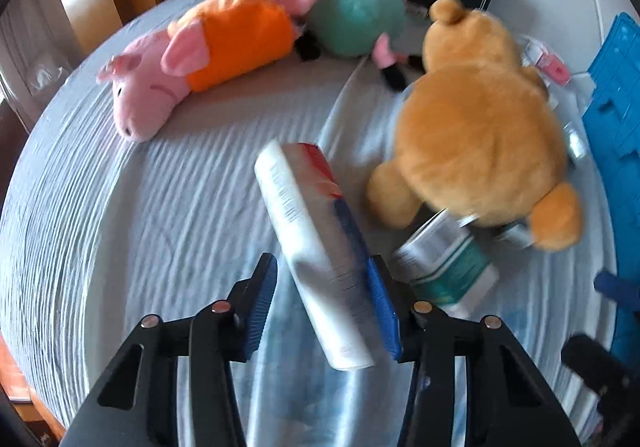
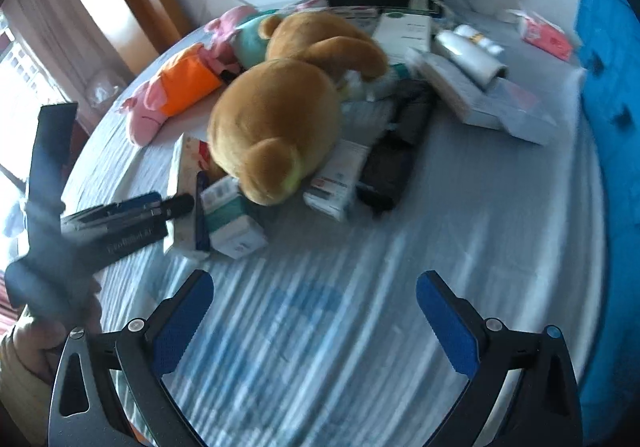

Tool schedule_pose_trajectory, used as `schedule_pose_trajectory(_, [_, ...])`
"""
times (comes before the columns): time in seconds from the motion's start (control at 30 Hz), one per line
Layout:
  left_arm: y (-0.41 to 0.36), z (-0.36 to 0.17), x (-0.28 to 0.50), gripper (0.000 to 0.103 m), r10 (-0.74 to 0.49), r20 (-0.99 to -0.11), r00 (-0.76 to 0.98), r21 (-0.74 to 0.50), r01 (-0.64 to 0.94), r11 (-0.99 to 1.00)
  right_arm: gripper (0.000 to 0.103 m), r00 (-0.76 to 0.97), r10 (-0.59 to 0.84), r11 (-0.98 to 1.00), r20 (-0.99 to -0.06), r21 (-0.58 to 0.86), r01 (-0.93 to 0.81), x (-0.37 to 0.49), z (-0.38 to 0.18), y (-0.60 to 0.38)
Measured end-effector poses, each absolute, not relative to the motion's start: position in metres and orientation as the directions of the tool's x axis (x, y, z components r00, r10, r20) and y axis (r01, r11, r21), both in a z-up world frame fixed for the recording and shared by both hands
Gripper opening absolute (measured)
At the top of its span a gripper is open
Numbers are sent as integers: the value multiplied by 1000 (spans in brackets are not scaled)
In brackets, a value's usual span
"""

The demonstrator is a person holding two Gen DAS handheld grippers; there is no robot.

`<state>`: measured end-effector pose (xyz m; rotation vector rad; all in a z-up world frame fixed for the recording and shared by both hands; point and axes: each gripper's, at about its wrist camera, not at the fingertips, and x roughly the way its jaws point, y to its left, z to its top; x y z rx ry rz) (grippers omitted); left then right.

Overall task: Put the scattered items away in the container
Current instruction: 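Grasp the long white box with the left tool while the right tool grasps the teal-labelled box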

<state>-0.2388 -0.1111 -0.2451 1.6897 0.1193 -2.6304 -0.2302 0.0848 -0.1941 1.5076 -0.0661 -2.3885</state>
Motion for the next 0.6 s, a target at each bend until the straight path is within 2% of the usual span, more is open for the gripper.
schedule_pose_trajectory(0.17, [-130,-240,-236,46,-18,-914,-406,14,15,-1000,103,-362,-297,-941,-884,208,265,-242,-208,57])
schedule_pose_trajectory(0.27, [-144,-238,-237,46,68,-920,-386,-88,37,-995,103,-362,-299,-939,-883,205,277,-247,-213,42])
schedule_pose_trajectory(0.37, [-139,-237,-240,46,157,-916,-368,-182,34,-983,103,-378,-241,-954,-894,146,263,-251,-216,32])
schedule_pose_trajectory(0.5, [-116,-249,-248,47,155,-928,-340,-166,2,-986,103,-376,-167,-972,-911,90,216,-251,-217,42])
schedule_pose_trajectory(0.53, [-113,-252,-249,52,162,-924,-347,-173,-1,-985,103,-370,-163,-974,-915,90,206,-251,-217,45])
schedule_pose_trajectory(0.6, [-111,-260,-251,53,150,-932,-330,-158,-3,-987,103,-366,-162,-975,-917,90,205,-252,-217,47])
